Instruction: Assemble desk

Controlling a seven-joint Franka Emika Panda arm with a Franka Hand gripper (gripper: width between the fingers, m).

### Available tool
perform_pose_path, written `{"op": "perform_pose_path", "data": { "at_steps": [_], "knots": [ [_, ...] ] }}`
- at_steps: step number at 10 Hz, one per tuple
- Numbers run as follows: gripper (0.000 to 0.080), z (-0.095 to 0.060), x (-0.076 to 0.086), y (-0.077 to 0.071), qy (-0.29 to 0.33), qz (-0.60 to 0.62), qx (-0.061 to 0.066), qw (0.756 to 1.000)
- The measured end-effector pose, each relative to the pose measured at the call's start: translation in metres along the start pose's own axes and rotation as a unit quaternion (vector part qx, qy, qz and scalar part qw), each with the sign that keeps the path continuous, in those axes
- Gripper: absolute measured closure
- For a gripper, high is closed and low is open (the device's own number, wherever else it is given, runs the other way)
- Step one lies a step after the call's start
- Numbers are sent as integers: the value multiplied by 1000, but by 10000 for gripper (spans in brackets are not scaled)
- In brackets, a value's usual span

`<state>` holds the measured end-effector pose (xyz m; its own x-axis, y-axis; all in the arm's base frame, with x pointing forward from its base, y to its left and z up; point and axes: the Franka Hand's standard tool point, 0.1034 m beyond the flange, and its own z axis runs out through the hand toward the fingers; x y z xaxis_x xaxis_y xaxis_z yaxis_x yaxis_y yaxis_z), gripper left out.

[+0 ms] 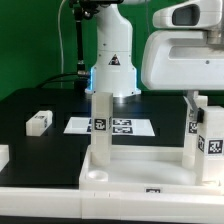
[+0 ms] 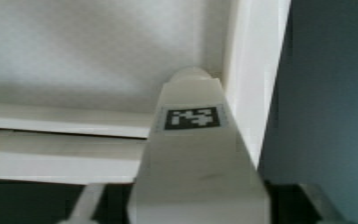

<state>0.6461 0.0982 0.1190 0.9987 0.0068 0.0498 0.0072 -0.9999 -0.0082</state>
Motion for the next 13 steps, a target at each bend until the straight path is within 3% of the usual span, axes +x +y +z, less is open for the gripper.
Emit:
{"op": "perform_pose_path", "data": {
  "at_steps": [1,3,6,9,13],
  "knots": [
    [511,0,0,0,0,9,0,1000],
    [511,0,0,0,0,17,0,1000],
    [511,1,0,-1,0,187,2,982],
    [511,2,0,1,-1,325,13,945],
    [511,2,0,2,-7,500,17,866]
  ]
}}
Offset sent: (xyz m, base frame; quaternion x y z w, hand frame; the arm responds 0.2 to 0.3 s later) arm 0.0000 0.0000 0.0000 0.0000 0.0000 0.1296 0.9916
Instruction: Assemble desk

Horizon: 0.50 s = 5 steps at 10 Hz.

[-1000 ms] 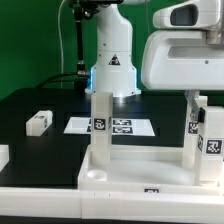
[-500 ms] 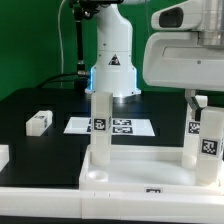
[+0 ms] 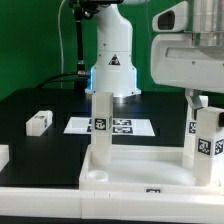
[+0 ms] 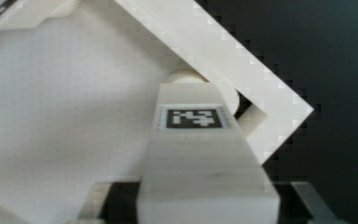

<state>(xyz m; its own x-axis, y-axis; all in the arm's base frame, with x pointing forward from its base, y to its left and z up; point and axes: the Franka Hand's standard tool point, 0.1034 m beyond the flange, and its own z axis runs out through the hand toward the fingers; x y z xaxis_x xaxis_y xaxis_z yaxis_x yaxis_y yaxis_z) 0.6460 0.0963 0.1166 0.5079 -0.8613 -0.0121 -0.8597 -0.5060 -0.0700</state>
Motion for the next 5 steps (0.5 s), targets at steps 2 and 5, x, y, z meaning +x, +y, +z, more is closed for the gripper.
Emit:
{"op": "perform_pose_path", "data": {
  "at_steps": [2,5],
  "knots": [
    [510,0,0,0,-2,63,1,998],
    [306,1,-1,2,-3,22,-9,1000]
  ]
}}
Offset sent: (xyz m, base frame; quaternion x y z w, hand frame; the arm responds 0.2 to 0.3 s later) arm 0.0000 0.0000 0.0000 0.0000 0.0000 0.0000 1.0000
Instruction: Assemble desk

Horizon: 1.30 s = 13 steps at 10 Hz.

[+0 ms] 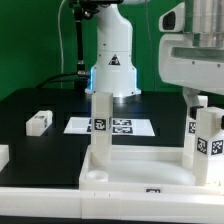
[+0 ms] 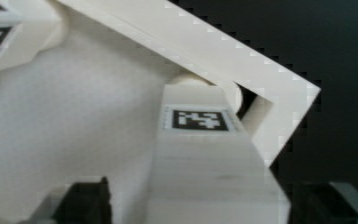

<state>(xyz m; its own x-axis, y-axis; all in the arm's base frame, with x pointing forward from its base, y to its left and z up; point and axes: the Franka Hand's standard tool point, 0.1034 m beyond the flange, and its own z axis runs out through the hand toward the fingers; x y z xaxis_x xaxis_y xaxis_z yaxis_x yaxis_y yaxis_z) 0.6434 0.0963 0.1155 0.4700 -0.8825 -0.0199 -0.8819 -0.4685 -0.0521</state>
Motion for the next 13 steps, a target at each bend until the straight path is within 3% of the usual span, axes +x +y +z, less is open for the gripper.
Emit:
{"op": "perform_pose_path", "data": {
  "at_steps": [1,2,6,10,11,13],
  "knots": [
    [180,1,-1,0,-1,-8,-4,1000],
    [159,2,-2,1,3,-58,-7,998],
    [150,2,-7,-2,6,-244,-11,970],
    [150,-1,-4,-3,7,-443,-14,896],
    [150,-1,-5,-4,7,-449,-13,893],
    [150,-2,-3,-4,9,-510,-16,860]
  ]
}}
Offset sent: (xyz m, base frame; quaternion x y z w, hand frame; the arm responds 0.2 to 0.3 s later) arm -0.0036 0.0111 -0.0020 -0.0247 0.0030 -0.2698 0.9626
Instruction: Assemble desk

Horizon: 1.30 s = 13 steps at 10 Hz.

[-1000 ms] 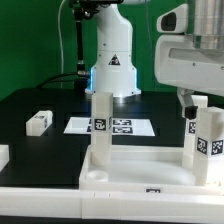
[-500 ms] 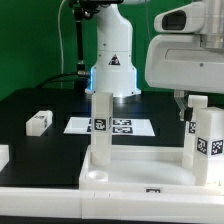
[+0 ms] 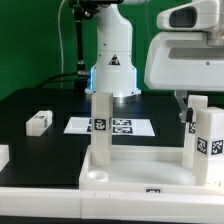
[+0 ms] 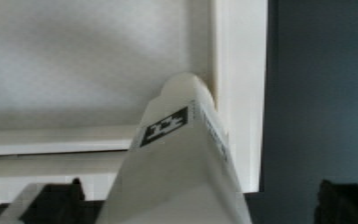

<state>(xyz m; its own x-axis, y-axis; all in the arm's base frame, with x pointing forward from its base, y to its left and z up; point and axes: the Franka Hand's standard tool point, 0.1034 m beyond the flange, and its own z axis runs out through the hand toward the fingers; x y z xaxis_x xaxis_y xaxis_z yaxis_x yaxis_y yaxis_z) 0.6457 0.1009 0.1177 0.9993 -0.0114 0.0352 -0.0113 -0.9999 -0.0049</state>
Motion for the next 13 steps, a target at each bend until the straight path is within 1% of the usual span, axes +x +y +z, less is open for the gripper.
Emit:
{"op": "perform_pose_path", "data": {
  "at_steps": [1,3,4,5,6,7,8,11,13],
  "knots": [
    [150,0,1,1,0,-29,-3,1000],
    [150,0,1,2,0,-92,-4,996],
    [150,0,1,3,0,-99,-4,995],
    [246,0,1,3,1,-99,-4,995],
    [394,0,1,3,1,-98,-4,995],
    [394,0,1,3,1,-98,-4,995],
    [511,0,1,3,1,-96,-4,995],
    [511,0,1,3,1,-65,-2,998],
    [511,0,1,5,1,33,1,999]
  ]
}}
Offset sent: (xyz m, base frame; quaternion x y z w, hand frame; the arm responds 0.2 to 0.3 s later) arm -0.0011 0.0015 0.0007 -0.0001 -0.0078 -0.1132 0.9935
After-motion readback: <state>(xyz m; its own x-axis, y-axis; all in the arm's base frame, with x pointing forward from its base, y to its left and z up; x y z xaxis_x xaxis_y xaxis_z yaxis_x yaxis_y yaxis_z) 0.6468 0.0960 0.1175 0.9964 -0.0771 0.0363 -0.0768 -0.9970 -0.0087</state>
